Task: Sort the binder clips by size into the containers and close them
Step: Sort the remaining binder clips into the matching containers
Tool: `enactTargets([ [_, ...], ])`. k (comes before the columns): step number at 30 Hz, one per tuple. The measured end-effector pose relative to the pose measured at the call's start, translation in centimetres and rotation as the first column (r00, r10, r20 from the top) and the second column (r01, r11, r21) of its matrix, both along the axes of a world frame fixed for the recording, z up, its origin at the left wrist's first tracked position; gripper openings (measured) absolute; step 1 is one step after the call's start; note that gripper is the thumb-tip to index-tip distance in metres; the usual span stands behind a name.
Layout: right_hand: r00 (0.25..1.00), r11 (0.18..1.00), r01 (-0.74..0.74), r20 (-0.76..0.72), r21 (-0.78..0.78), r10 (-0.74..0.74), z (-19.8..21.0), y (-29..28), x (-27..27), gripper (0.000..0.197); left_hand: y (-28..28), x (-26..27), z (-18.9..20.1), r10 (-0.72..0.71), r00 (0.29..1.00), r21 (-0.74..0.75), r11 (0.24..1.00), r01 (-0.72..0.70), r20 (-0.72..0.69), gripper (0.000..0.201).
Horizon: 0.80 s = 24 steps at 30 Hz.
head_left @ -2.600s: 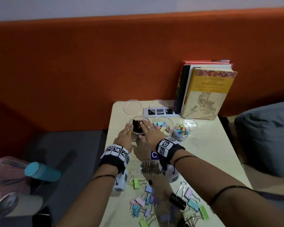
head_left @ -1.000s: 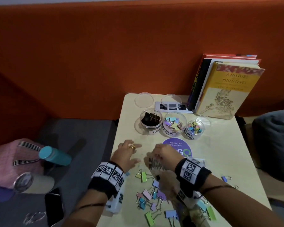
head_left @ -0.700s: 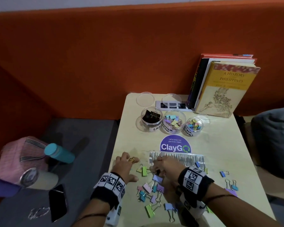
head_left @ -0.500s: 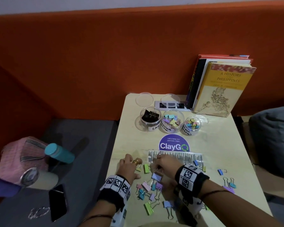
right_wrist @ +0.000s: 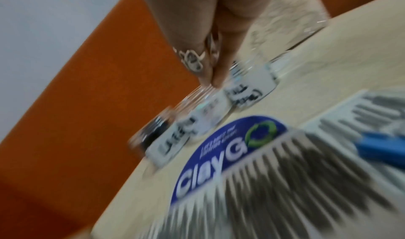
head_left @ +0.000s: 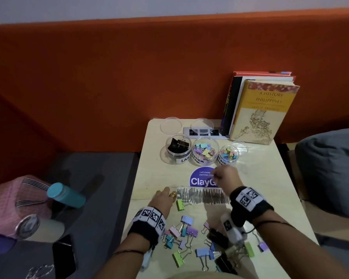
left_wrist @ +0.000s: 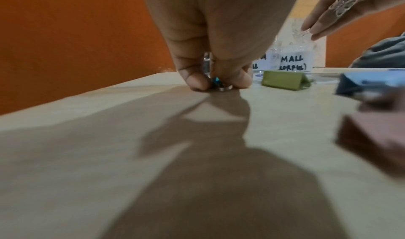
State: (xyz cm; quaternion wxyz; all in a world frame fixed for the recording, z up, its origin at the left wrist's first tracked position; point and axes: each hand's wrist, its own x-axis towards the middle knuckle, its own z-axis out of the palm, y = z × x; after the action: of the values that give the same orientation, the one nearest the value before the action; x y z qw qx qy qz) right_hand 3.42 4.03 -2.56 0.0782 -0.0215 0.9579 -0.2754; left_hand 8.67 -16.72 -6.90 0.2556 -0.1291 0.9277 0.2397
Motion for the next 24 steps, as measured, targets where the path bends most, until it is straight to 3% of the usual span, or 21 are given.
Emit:
enactTargets([
  [2, 0.956, 0.953, 0.26, -0.094, -0.157, -0.277, 0.9, 1.5, -1.5, 0.018, 0.0, -0.9, 0.8, 0.08, 0.996, 0.047, 0.996, -0.078, -0.047, 0.037],
  [4, 0.906, 0.892, 0.386, -0.085, -0.237, -0.415, 1.2, 3.0, -3.2, 0.022, 0.1, -2.0, 1.0, 0.004, 0.998, 0.039, 0.999, -0.001, -0.056, 0.034],
  [6, 0.912, 0.893, 0.382, -0.059, -0.236, -0.406, 1.2, 3.9, -4.6, 0.029, 0.5, -3.4, 1.7, -0.022, 1.0, 0.051, 0.998, 0.023, -0.02, 0.025],
  [10, 0.972, 0.973, 0.199, -0.102, -0.116, -0.211, 1.1, 5.3, -5.0, 0.037, 2.5, -6.0, 2.6, 0.097, 0.99, 0.272, 0.96, -0.067, -0.099, 0.016],
  [12, 0.974, 0.979, 0.177, -0.122, -0.103, -0.189, 0.8, 6.6, -4.0, 0.036, 4.6, -7.3, 4.2, -0.015, 0.989, 0.349, 0.935, 0.065, -0.144, 0.02],
  [15, 0.975, 0.971, 0.22, -0.022, -0.099, -0.223, -0.1, 8.8, -1.3, 0.029, 8.7, -9.8, 5.5, -0.169, 0.97, 0.311, 0.925, 0.216, -0.173, 0.029],
  [18, 0.97, 0.97, 0.237, 0.069, -0.048, -0.233, -1.1, 10.7, 1.3, 0.026, 13.0, -12.4, 6.0, -0.325, 0.901, 0.196, 0.901, 0.387, -0.286, 0.033],
  [20, 0.968, 0.972, 0.234, 0.105, -0.035, -0.229, -1.6, 11.6, 2.7, 0.03, 15.3, -13.9, 5.8, -0.486, 0.809, 0.043, 0.849, 0.527, -0.33, 0.029],
  [24, 0.961, 0.977, 0.21, 0.185, -0.019, -0.203, -1.8, 12.6, 4.8, 0.034, 17.6, -15.5, 5.1, -0.554, 0.774, -0.118, 0.829, 0.547, -0.305, 0.028],
])
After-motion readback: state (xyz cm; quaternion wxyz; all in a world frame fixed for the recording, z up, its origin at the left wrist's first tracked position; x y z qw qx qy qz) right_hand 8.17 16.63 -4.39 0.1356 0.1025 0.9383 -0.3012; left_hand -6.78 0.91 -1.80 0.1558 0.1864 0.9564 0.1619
